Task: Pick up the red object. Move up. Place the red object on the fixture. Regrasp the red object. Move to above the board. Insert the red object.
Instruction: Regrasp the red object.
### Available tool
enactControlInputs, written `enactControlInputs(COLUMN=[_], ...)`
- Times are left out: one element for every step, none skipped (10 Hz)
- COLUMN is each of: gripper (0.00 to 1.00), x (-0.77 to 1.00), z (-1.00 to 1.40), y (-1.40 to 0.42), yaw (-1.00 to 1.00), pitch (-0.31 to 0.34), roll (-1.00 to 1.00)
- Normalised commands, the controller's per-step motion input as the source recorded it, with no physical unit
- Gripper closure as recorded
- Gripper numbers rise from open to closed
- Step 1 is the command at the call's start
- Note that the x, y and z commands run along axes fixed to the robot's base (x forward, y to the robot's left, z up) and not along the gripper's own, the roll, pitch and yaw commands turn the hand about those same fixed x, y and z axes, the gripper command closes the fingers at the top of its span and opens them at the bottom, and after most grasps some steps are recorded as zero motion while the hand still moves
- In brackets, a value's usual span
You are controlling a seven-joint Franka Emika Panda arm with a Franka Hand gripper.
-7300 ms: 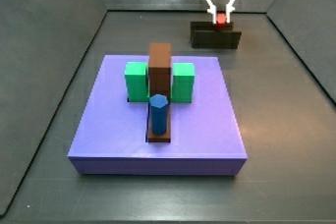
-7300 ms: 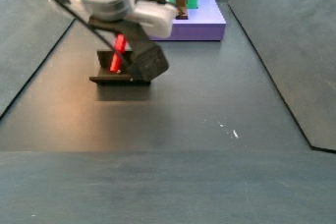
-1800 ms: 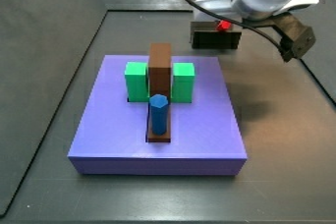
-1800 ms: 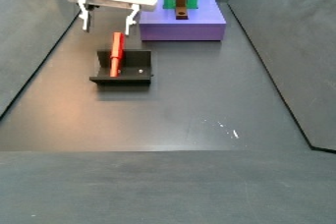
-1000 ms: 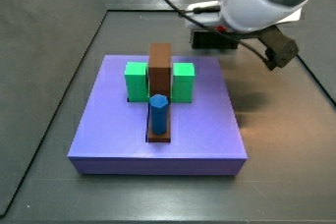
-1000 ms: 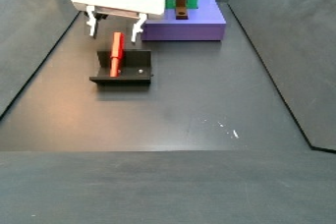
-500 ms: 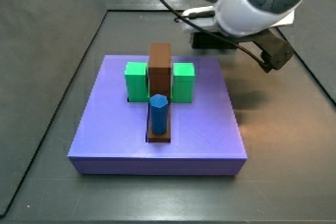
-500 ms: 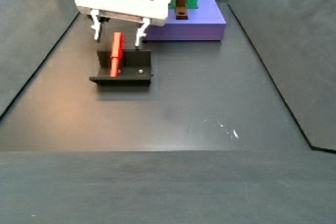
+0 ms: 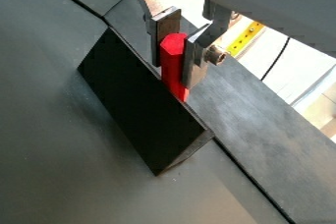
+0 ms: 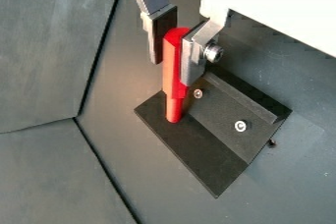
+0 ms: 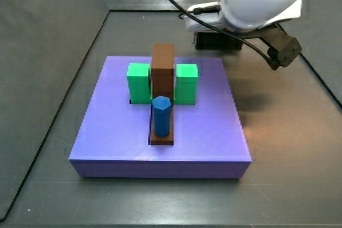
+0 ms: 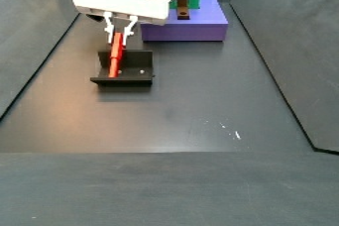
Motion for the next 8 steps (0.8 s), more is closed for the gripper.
enactControlInputs(gripper=[1.00,1.00,1.00,1.00,1.00,1.00,1.00,1.00], x=[0.00,0.00,0.00,0.00,0.00,0.00,0.00,0.00], z=[0.00,0.00,0.00,0.00,0.00,0.00,0.00,0.00], y=[0.00,0.00,0.00,0.00,0.00,0.00,0.00,0.00], yaw=[0.00,0.00,0.00,0.00,0.00,0.00,0.00,0.00], pitch=[0.000,0.000,0.000,0.000,0.000,0.000,0.000,0.000], roll=[0.00,0.00,0.00,0.00,0.00,0.00,0.00,0.00])
